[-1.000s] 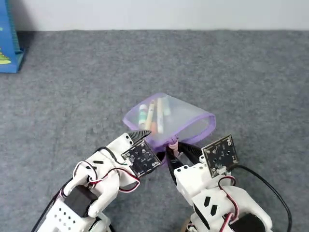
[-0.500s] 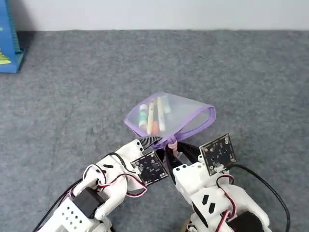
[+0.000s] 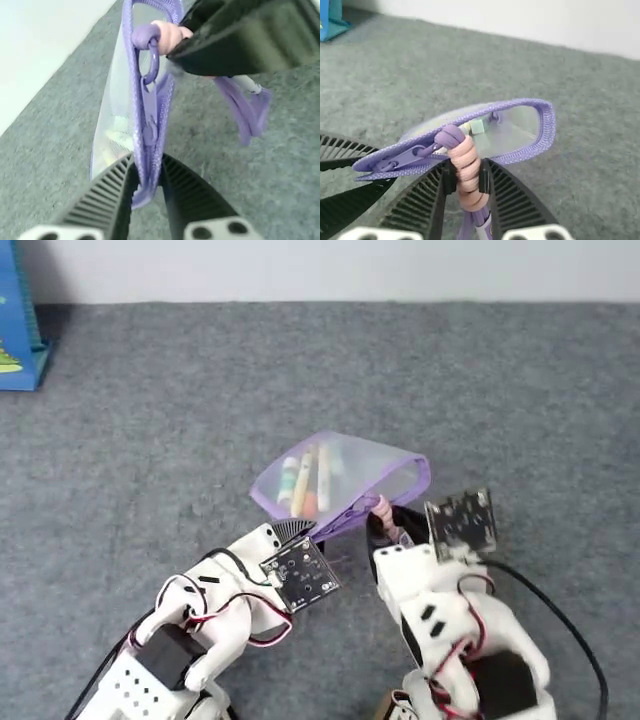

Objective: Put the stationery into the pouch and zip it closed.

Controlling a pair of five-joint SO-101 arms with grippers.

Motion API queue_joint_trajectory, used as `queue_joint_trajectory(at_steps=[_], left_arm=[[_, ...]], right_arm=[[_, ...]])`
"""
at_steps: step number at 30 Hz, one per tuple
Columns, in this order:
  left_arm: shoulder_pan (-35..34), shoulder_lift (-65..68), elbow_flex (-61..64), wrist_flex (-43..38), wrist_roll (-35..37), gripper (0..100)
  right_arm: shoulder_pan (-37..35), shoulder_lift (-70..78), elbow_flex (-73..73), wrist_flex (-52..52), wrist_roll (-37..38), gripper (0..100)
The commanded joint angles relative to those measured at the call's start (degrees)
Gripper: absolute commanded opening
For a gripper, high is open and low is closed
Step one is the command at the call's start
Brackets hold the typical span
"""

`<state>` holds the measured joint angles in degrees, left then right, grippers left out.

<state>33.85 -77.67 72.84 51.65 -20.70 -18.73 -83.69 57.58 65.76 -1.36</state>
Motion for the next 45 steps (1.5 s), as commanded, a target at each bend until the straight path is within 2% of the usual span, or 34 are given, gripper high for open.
queue_joint_trajectory(at_steps=[1, 8, 14, 22, 25, 30, 33, 39, 45], left_arm=[[-0.5, -0.4, -2.4, 1.7, 1.0, 1], [-1.4, -0.4, -2.4, 2.5, 0.8, 1], [-2.7, -0.4, -2.4, 2.5, -0.2, 1], [-2.7, -0.4, -2.8, 3.5, -0.4, 1], [-2.7, -3.3, -2.3, 4.0, -0.4, 1], [-2.5, -12.5, -2.0, 9.7, -0.4, 1], [-2.5, -16.9, -1.9, 12.2, -0.3, 1], [-2.5, -18.8, 0.0, 12.0, -0.3, 1], [-2.7, -19.2, 2.2, 9.8, -0.2, 4]], right_arm=[[2.5, 10.1, -5.0, -1.2, 0.8, 0.8], [9.5, 14.4, -9.0, -3.0, 0.9, 0.8], [12.9, 14.8, -9.1, -5.3, 1.0, 0.8], [21.7, 19.8, -8.6, -13.8, 0.7, 0.8], [24.8, 25.2, -8.7, -18.2, 0.6, 0.8], [28.5, 32.7, -9.1, -24.6, 0.5, 0.8], [29.1, 34.4, -9.1, -26.2, 0.5, 0.8], [28.6, 33.7, -9.1, -25.4, 0.5, 0.8], [24.2, 31.2, -9.1, -21.1, 1.1, 0.8]])
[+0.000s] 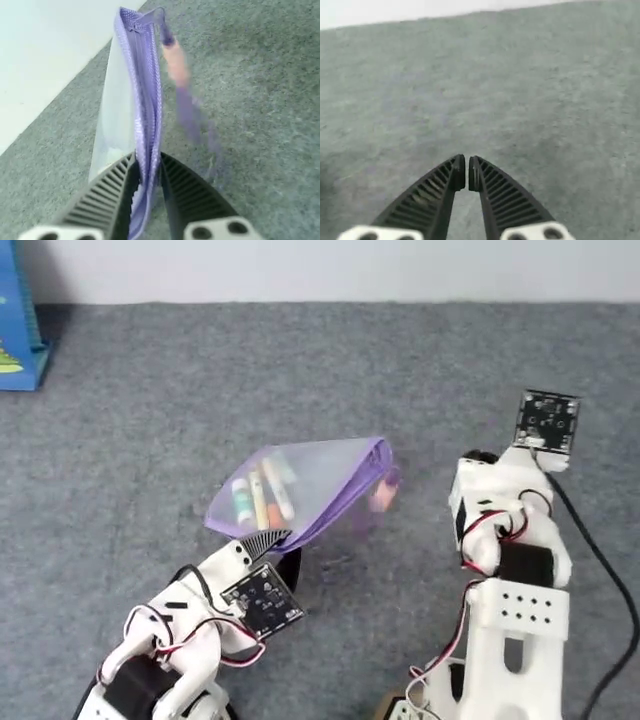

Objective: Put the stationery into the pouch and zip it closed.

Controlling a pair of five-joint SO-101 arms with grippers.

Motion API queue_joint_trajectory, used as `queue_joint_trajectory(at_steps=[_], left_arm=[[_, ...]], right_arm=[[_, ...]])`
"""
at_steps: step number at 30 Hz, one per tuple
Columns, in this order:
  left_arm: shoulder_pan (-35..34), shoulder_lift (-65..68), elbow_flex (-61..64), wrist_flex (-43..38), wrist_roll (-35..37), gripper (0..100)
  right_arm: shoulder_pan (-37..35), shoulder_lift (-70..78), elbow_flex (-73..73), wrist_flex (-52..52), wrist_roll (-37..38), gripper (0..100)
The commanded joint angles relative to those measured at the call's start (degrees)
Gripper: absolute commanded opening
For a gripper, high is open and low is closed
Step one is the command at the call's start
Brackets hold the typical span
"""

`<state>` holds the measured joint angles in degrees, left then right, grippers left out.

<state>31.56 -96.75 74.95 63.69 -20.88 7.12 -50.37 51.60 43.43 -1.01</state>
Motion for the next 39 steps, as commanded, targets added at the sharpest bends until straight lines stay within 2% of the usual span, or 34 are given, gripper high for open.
queue_joint_trajectory(at_steps=[1, 3, 6, 9, 13, 17, 21, 25, 27, 33, 36, 39], left_arm=[[-0.5, -0.1, 0.6, -2.6, 0.2, 7], [-0.5, -0.1, 1.2, -2.6, 1.2, 15], [-0.6, -0.1, 1.0, -2.4, 8.9, 26], [-2.3, -0.1, 0.7, -2.3, 12.6, 31], [-4.1, -0.1, 0.7, -2.6, 12.9, 32], [-4.4, -0.1, -1.0, -2.2, 17.3, 33], [-4.2, -0.1, -3.6, 0.0, 24.0, 37], [-4.1, -0.1, -7.6, 0.9, 35.4, 37], [-4.5, -0.1, -9.0, 1.0, 38.5, 37], [-5.0, -0.1, -9.2, 0.7, 38.3, 37], [-8.4, -0.1, -9.1, 0.6, 37.8, 36], [-12.2, -0.1, -9.1, -0.4, 35.6, 29]], right_arm=[[-2.0, -2.5, -3.1, 1.5, 0.8, 0.8], [-2.1, -2.8, -3.0, 1.5, 2.5, 1.0], [-1.8, -2.6, -2.9, 1.5, 2.8, 1.2], [-2.0, -2.5, -2.7, 1.6, 2.8, 1.3], [-2.1, -2.4, -2.6, 1.6, 2.8, 1.3], [-2.1, -2.4, -2.0, 1.6, 2.9, 1.3], [-2.2, -2.4, -1.8, 1.6, 3.0, 1.3], [-2.3, -2.4, -1.7, 1.6, 2.9, 1.3], [-3.2, -2.4, -1.5, 1.7, 2.8, 1.3], [-5.1, -2.4, -0.8, 2.4, 2.8, 1.3], [-5.0, -2.4, -0.4, 2.4, 2.7, 1.0], [-5.2, -3.0, 1.8, 2.4, 2.6, 0.9]])
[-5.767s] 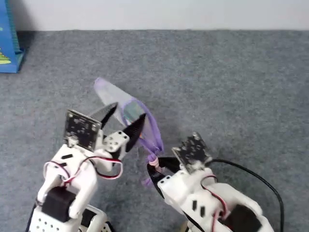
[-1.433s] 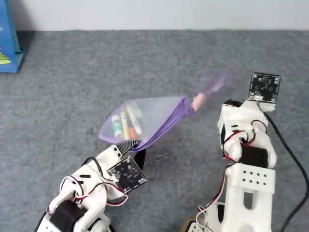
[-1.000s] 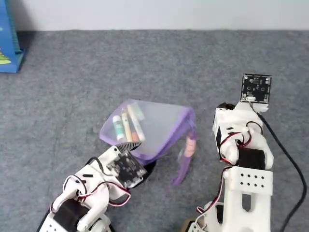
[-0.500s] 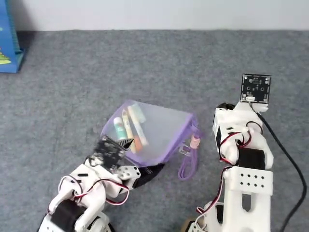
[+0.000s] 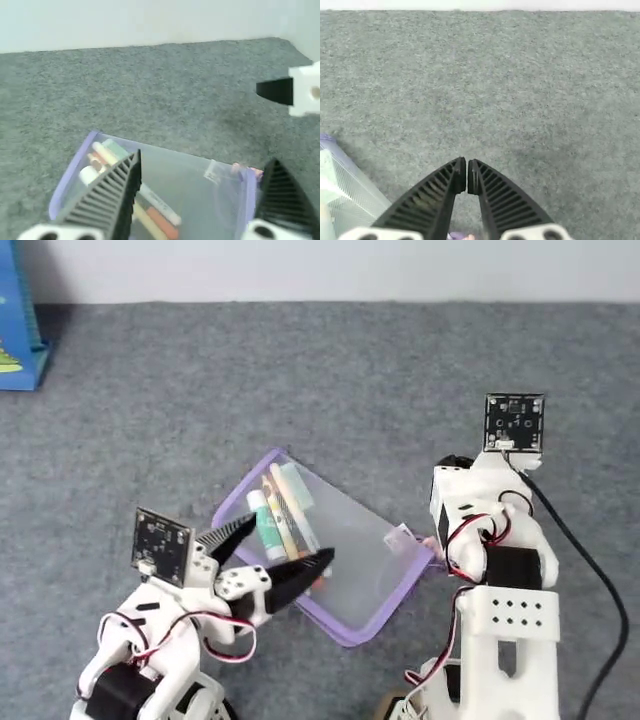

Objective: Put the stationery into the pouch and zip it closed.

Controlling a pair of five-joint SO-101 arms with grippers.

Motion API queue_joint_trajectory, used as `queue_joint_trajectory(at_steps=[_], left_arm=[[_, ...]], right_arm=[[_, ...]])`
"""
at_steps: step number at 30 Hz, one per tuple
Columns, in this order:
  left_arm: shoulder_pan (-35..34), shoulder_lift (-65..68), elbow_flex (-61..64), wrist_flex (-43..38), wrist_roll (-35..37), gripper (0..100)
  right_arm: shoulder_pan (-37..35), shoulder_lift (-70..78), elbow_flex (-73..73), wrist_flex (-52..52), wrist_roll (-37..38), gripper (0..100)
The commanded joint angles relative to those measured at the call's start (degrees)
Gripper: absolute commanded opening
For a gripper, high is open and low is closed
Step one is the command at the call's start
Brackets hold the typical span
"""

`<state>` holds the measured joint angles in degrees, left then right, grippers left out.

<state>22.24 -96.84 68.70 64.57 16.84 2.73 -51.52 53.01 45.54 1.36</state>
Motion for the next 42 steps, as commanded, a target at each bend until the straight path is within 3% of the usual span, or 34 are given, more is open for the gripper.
queue_joint_trajectory(at_steps=[1, 6, 9, 15, 23, 29, 37, 42], left_arm=[[-4.3, 0.0, -2.6, -1.7, -3.3, 24], [-11.4, 0.0, -0.4, -3.3, -9.6, 1], [-15.7, 0.0, 1.1, -3.2, -13.5, 1], [-22.9, -0.1, 4.9, -3.2, -13.4, 1], [-23.8, -0.1, 12.9, -3.2, -13.3, 1], [-23.4, -0.1, 17.6, -4.0, -13.4, 1], [-23.8, -0.1, 26.1, -13.1, -13.8, 1], [-23.8, -0.1, 28.1, -14.6, -13.8, 1]], right_arm=[[-0.8, -1.9, 1.0, 0.3, 0.3, 0.9], [-0.7, -2.5, 1.8, 6.4, 0.4, 0.9], [-0.6, -6.4, 2.1, 11.4, 0.3, 0.9], [-0.8, -23.4, 5.8, 20.5, 0.5, 0.9], [-0.4, -53.6, 22.6, 21.6, 0.7, 0.9], [-0.7, -49.3, 26.5, 20.6, 0.3, 0.9], [-0.8, -52.6, 36.2, 20.4, 0.3, 0.9], [-0.5, -52.4, 40.8, 20.4, 0.3, 0.9]])
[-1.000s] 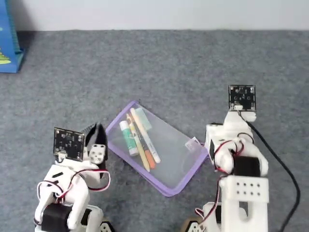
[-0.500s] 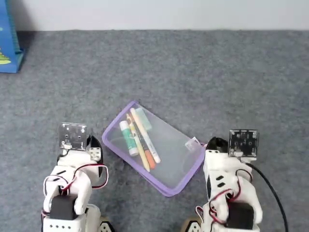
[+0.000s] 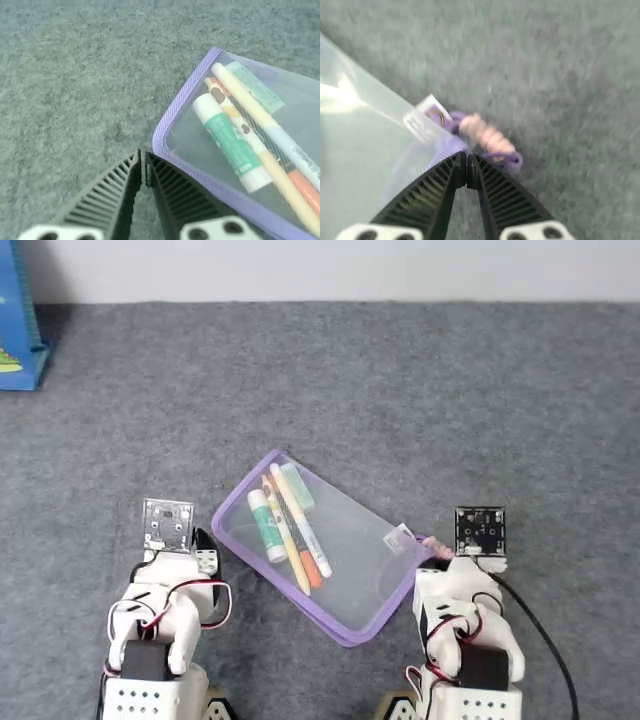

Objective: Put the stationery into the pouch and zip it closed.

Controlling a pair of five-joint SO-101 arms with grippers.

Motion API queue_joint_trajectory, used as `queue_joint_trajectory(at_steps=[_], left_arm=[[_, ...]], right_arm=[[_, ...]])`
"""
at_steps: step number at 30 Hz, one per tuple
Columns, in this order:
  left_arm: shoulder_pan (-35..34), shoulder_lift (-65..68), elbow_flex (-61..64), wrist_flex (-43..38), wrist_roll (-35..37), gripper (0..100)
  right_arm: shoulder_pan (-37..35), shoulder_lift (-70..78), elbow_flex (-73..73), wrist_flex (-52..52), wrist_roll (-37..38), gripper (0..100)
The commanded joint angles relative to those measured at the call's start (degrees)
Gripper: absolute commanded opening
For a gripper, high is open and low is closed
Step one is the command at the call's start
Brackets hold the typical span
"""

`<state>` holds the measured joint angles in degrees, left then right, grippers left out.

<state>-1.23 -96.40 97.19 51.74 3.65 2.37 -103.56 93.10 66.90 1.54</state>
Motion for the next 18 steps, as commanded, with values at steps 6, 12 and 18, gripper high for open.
queue_joint_trajectory(at_steps=[6, 12, 18], left_arm=[[-0.4, -0.5, -0.4, 1.5, -0.6, 1], [-0.4, -0.5, -0.4, 6.1, -0.6, 1], [-0.4, -0.5, -0.4, 9.0, -0.4, 1]], right_arm=[[0.0, -0.4, 3.3, -0.9, 0.2, 0.9], [0.0, 0.0, 3.3, 0.0, 0.4, 0.9], [0.0, -0.2, 3.3, 8.0, 0.5, 0.9]])
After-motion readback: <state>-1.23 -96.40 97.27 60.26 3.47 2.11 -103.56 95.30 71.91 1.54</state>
